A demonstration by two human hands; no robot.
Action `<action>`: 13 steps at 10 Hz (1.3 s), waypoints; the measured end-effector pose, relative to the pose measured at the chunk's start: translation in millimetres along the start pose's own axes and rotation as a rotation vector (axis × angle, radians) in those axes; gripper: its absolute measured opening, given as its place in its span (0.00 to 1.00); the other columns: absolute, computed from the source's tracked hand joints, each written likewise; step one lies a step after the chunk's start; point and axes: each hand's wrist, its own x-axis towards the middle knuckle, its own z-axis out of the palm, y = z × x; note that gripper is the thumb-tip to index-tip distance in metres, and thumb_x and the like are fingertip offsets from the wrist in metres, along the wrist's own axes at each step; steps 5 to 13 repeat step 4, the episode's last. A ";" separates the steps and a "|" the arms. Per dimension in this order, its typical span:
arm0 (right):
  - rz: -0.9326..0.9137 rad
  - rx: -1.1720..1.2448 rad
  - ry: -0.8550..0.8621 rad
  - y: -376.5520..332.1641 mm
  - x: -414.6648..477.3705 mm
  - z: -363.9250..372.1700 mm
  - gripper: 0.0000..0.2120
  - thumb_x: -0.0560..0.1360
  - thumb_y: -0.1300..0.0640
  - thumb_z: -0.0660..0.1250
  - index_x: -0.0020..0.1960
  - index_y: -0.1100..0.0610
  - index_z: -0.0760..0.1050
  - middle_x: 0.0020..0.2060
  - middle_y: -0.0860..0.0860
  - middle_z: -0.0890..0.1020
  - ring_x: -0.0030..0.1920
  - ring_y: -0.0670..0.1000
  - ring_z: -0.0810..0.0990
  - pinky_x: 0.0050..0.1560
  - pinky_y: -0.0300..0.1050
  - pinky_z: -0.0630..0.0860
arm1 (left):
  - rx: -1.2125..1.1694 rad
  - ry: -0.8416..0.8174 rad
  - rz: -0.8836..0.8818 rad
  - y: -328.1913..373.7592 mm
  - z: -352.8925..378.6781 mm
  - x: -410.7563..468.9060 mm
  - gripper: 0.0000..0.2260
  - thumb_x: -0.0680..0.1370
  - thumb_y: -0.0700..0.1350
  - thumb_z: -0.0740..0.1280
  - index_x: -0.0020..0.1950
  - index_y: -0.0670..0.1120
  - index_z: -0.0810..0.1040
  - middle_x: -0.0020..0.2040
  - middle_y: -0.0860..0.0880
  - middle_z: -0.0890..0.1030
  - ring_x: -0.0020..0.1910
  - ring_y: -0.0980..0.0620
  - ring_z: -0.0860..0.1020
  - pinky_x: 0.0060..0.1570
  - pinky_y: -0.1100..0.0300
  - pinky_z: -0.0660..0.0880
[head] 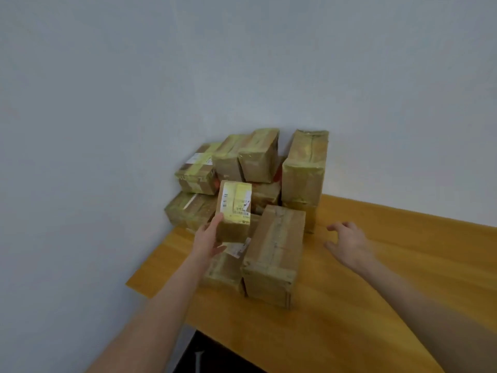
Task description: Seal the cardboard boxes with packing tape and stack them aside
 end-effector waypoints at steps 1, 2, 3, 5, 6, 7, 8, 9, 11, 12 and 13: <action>0.058 0.001 -0.012 -12.1 1.5 11.0 0.22 0.78 0.46 0.63 0.70 0.50 0.69 0.67 0.55 0.69 0.66 0.58 0.70 0.64 0.49 0.69 | 0.054 -0.064 -0.065 -7.1 -5.1 31.4 0.27 0.75 0.61 0.67 0.67 0.46 0.70 0.56 0.44 0.76 0.55 0.43 0.77 0.49 0.51 0.79; 0.122 0.001 -0.012 -12.1 2.7 17.1 0.22 0.78 0.46 0.64 0.70 0.50 0.69 0.68 0.55 0.69 0.66 0.58 0.70 0.65 0.50 0.69 | 0.179 -0.060 -0.104 -11.4 -2.2 52.6 0.29 0.76 0.61 0.65 0.68 0.42 0.70 0.59 0.43 0.76 0.59 0.41 0.75 0.57 0.48 0.75; 0.162 -0.017 -0.017 -13.4 3.8 17.3 0.22 0.78 0.46 0.64 0.70 0.50 0.68 0.69 0.55 0.69 0.66 0.58 0.70 0.64 0.50 0.70 | 0.323 -0.024 -0.047 -12.6 -3.9 71.7 0.33 0.72 0.63 0.64 0.67 0.39 0.72 0.62 0.41 0.76 0.58 0.40 0.76 0.60 0.46 0.74; 0.163 -0.037 -0.013 -18.1 5.8 19.9 0.23 0.78 0.46 0.63 0.71 0.51 0.68 0.69 0.56 0.68 0.66 0.59 0.70 0.65 0.51 0.69 | 0.449 0.056 0.049 -6.2 -6.4 76.0 0.29 0.78 0.60 0.59 0.70 0.41 0.70 0.64 0.42 0.75 0.61 0.41 0.74 0.58 0.50 0.72; 0.163 -0.037 -0.013 -18.1 5.8 19.9 0.23 0.78 0.46 0.63 0.71 0.51 0.68 0.69 0.56 0.68 0.66 0.59 0.70 0.65 0.51 0.69 | 0.449 0.056 0.049 -6.2 -6.4 76.0 0.29 0.78 0.60 0.59 0.70 0.41 0.70 0.64 0.42 0.75 0.61 0.41 0.74 0.58 0.50 0.72; 0.163 -0.037 -0.013 -18.1 5.8 19.9 0.23 0.78 0.46 0.63 0.71 0.51 0.68 0.69 0.56 0.68 0.66 0.59 0.70 0.65 0.51 0.69 | 0.449 0.056 0.049 -6.2 -6.4 76.0 0.29 0.78 0.60 0.59 0.70 0.41 0.70 0.64 0.42 0.75 0.61 0.41 0.74 0.58 0.50 0.72; 0.163 -0.037 -0.013 -18.1 5.8 19.9 0.23 0.78 0.46 0.63 0.71 0.51 0.68 0.69 0.56 0.68 0.66 0.59 0.70 0.65 0.51 0.69 | 0.449 0.056 0.049 -6.2 -6.4 76.0 0.29 0.78 0.60 0.59 0.70 0.41 0.70 0.64 0.42 0.75 0.61 0.41 0.74 0.58 0.50 0.72; 0.163 -0.037 -0.013 -18.1 5.8 19.9 0.23 0.78 0.46 0.63 0.71 0.51 0.68 0.69 0.56 0.68 0.66 0.59 0.70 0.65 0.51 0.69 | 0.449 0.056 0.049 -6.2 -6.4 76.0 0.29 0.78 0.60 0.59 0.70 0.41 0.70 0.64 0.42 0.75 0.61 0.41 0.74 0.58 0.50 0.72; 0.163 -0.037 -0.013 -18.1 5.8 19.9 0.23 0.78 0.46 0.63 0.71 0.51 0.68 0.69 0.56 0.68 0.66 0.59 0.70 0.65 0.51 0.69 | 0.449 0.056 0.049 -6.2 -6.4 76.0 0.29 0.78 0.60 0.59 0.70 0.41 0.70 0.64 0.42 0.75 0.61 0.41 0.74 0.58 0.50 0.72; 0.163 -0.037 -0.013 -18.1 5.8 19.9 0.23 0.78 0.46 0.63 0.71 0.51 0.68 0.69 0.56 0.68 0.66 0.59 0.70 0.65 0.51 0.69 | 0.449 0.056 0.049 -6.2 -6.4 76.0 0.29 0.78 0.60 0.59 0.70 0.41 0.70 0.64 0.42 0.75 0.61 0.41 0.74 0.58 0.50 0.72; 0.163 -0.037 -0.013 -18.1 5.8 19.9 0.23 0.78 0.46 0.63 0.71 0.51 0.68 0.69 0.56 0.68 0.66 0.59 0.70 0.65 0.51 0.69 | 0.449 0.056 0.049 -6.2 -6.4 76.0 0.29 0.78 0.60 0.59 0.70 0.41 0.70 0.64 0.42 0.75 0.61 0.41 0.74 0.58 0.50 0.72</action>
